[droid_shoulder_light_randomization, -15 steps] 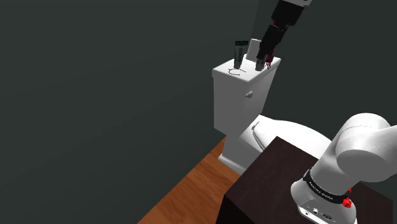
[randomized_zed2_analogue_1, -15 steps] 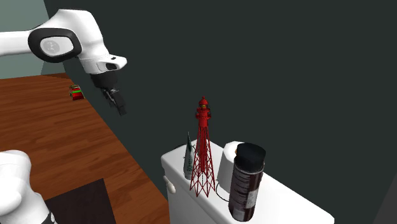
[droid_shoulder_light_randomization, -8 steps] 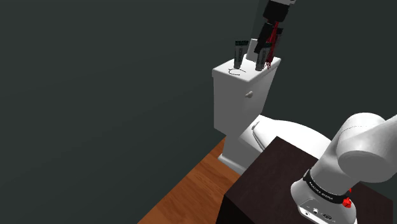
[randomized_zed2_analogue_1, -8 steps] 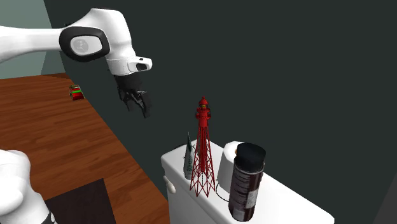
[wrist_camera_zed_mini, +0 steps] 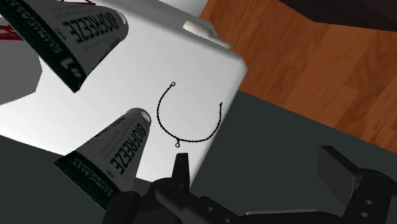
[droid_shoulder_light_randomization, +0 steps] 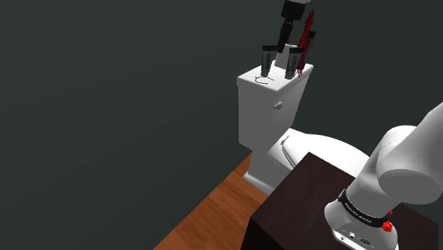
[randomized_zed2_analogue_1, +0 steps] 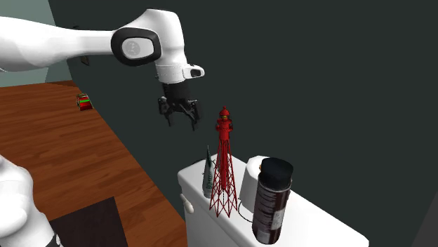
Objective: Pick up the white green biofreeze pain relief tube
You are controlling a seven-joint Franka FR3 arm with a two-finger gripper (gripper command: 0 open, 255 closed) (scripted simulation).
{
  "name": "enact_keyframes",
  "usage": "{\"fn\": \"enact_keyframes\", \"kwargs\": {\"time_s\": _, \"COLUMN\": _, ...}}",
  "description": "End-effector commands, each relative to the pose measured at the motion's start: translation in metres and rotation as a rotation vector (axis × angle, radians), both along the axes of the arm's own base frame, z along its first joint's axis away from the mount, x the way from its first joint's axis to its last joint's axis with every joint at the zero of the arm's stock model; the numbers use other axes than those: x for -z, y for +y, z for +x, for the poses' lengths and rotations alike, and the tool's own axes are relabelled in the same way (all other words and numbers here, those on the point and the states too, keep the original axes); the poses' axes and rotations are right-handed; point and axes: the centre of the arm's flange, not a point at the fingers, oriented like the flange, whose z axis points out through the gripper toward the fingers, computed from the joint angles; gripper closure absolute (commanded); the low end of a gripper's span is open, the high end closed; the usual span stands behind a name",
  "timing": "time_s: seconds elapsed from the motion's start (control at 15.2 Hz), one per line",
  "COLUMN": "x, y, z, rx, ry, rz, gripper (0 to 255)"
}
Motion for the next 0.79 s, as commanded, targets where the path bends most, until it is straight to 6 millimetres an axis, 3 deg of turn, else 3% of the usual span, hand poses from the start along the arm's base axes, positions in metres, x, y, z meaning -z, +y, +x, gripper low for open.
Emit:
{"fn": "enact_keyframes", "kwargs": {"time_s": 0.0, "x": -0.001, "y": -0.014, "z": 0.026, "rx": -0.057, "ry": 0.008, "rz": -0.017, "gripper": 0}}
{"fn": "enact_keyframes", "kwargs": {"time_s": 0.53, "x": -0.001, "y": -0.052, "z": 0.125, "rx": -0.263, "ry": 0.038, "rz": -0.074, "gripper": 0}}
{"fn": "enact_keyframes", "kwargs": {"time_s": 0.73, "x": 0.015, "y": -0.052, "z": 0.125, "rx": -0.263, "ry": 0.038, "rz": -0.074, "gripper": 0}}
